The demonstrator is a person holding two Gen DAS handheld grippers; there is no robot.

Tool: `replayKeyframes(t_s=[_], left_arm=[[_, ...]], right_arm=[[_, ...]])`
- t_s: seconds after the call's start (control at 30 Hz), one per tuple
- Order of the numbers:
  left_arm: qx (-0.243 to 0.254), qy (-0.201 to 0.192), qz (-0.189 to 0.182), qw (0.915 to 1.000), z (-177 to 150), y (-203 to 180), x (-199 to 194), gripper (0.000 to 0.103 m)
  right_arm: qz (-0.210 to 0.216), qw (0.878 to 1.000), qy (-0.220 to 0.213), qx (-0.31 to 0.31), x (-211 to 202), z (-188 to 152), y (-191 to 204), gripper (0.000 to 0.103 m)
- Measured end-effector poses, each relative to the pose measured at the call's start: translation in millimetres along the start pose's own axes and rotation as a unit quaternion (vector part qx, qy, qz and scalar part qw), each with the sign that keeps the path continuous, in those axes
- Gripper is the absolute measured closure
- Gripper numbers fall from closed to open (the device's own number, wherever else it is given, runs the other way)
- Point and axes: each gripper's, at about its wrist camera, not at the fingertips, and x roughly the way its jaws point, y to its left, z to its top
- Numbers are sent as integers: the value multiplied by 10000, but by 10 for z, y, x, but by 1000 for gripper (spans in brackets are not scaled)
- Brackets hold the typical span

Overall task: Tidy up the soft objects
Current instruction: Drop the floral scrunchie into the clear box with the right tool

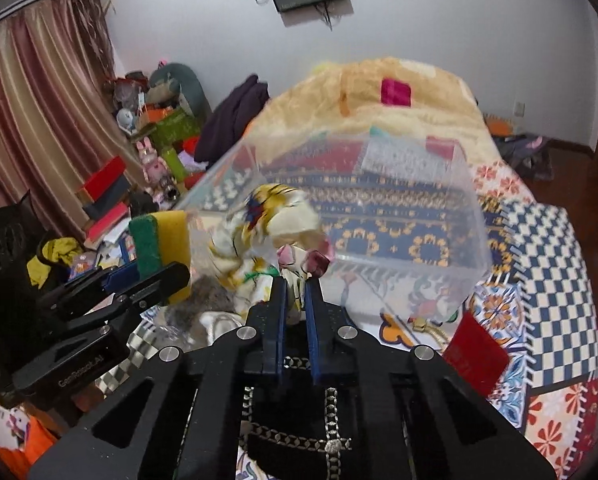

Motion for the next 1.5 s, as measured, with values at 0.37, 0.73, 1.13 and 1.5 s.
replayKeyframes(t_s=[0.37, 0.73, 1.13, 1.5], left_arm=[[116, -252, 169, 9995, 127, -14, -162, 68], [-21, -114, 103, 9999, 56, 48, -93, 68], [153, -191, 62, 9997, 201, -30, -96, 67], [488, -163, 68, 9987, 710, -99, 98, 67]], right_arm=[[-94, 9999, -102, -72, -176, 122, -45, 94], [42, 9970, 675, 387, 330, 58, -202, 47], [143, 9992, 362, 134, 102, 98, -27, 94], [-99, 9988, -453, 153, -260, 544, -68, 94]])
